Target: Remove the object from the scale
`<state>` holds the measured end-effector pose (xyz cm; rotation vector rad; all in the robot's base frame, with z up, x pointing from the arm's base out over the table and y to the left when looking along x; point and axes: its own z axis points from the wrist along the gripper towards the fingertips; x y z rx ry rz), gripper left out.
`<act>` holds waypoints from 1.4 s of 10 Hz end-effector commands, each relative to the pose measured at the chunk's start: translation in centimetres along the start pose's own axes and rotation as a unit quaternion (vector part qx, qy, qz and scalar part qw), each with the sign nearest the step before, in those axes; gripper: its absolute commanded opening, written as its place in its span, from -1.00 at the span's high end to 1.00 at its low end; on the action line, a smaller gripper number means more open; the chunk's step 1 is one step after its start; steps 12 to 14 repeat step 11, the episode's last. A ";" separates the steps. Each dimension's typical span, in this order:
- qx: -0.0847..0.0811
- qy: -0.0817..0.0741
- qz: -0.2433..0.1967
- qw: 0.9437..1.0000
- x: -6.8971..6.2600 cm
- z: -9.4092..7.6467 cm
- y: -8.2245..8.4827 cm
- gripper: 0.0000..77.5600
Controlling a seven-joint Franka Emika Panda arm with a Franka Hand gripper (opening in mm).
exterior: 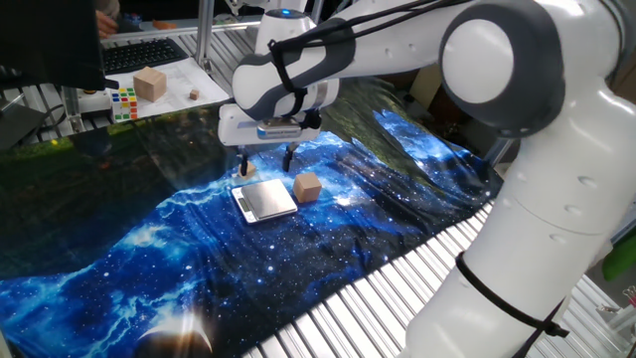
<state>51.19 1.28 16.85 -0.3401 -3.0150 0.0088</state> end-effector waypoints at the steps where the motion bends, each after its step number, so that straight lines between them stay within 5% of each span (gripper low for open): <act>1: -0.004 -0.001 -0.014 1.000 0.9 -1.0 -0.5 -1.00; 14: -0.003 -0.019 -0.016 1.000 2.1 -2.4 -1.2 -1.00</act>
